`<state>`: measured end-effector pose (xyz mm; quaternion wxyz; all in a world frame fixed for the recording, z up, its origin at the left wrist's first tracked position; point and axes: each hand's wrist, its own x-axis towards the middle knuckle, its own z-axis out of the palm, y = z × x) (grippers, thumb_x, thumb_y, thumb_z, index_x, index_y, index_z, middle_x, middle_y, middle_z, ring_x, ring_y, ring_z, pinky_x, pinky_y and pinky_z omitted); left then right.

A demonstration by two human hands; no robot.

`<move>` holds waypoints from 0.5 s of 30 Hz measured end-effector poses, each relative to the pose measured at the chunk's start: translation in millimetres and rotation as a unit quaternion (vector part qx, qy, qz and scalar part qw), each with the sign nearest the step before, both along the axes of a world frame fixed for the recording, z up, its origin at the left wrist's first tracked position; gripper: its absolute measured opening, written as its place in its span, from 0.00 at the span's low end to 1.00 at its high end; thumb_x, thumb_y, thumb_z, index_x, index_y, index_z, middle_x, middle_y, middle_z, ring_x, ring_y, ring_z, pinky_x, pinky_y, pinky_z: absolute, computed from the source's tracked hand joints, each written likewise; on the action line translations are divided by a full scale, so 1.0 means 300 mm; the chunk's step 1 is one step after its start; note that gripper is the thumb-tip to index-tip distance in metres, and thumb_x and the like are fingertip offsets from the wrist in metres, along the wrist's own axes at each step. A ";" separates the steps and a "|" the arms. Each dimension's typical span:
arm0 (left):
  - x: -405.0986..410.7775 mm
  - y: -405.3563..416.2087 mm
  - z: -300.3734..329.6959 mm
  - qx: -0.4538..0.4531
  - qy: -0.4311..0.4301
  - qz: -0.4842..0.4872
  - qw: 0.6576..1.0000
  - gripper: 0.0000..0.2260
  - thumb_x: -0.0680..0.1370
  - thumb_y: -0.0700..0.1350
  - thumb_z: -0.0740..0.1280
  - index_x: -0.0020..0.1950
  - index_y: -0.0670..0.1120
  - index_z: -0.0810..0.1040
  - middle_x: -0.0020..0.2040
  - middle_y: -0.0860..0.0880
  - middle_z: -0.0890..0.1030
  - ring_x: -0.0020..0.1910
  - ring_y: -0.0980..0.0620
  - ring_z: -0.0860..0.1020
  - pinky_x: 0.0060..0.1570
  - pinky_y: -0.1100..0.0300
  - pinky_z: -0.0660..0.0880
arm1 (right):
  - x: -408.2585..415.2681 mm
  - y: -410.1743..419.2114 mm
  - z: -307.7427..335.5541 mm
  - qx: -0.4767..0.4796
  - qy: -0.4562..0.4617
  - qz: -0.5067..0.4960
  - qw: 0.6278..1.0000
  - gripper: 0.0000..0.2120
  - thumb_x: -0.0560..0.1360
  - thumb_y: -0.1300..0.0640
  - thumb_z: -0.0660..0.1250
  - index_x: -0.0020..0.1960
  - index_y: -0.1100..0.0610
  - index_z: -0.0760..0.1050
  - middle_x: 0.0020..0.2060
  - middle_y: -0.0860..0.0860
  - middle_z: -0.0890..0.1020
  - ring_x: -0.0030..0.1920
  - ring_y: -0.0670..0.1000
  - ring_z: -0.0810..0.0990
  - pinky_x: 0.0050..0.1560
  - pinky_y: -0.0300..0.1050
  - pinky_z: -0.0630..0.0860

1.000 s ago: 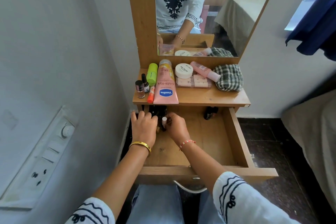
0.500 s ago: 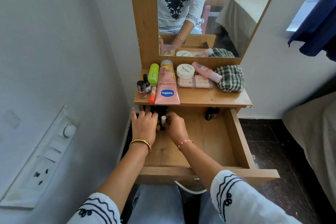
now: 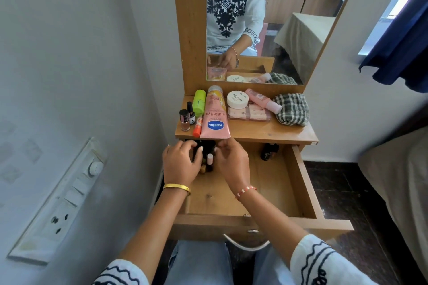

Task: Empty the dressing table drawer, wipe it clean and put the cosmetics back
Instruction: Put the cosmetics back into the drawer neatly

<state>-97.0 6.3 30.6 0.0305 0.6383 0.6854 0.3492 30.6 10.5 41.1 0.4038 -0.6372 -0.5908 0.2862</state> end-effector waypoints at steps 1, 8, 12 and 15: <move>-0.001 -0.001 0.020 0.021 -0.037 -0.009 0.999 0.14 0.74 0.51 0.61 0.46 0.42 0.80 0.40 0.45 0.81 0.39 0.45 0.79 0.44 0.51 0.77 | -0.003 0.003 0.030 0.012 0.019 0.004 1.000 0.07 0.75 0.60 0.67 0.52 0.57 0.75 0.47 0.50 0.80 0.48 0.48 0.78 0.46 0.40 0.77; -0.007 0.049 0.147 0.056 -0.213 0.030 0.975 0.14 0.75 0.40 0.66 0.60 0.39 0.74 0.57 0.40 0.74 0.53 0.48 0.76 0.50 0.62 0.71 | -0.075 0.163 0.229 0.040 0.013 0.074 0.996 0.11 0.75 0.64 0.65 0.56 0.56 0.74 0.48 0.48 0.76 0.49 0.47 0.75 0.45 0.34 0.71; -0.016 0.098 0.166 0.039 -0.263 0.023 0.964 0.20 0.73 0.40 0.69 0.64 0.41 0.70 0.62 0.42 0.71 0.59 0.50 0.73 0.56 0.61 0.69 | -0.127 0.259 0.261 -0.002 -0.046 0.121 0.992 0.20 0.74 0.65 0.64 0.64 0.53 0.73 0.58 0.51 0.78 0.56 0.51 0.77 0.55 0.44 0.76; -0.021 0.139 0.149 0.010 -0.313 0.016 0.950 0.21 0.72 0.39 0.70 0.64 0.42 0.70 0.62 0.43 0.72 0.58 0.50 0.74 0.59 0.57 0.74 | -0.160 0.291 0.251 -0.023 -0.101 0.130 0.986 0.22 0.73 0.63 0.64 0.66 0.49 0.71 0.58 0.49 0.78 0.57 0.52 0.77 0.57 0.50 0.77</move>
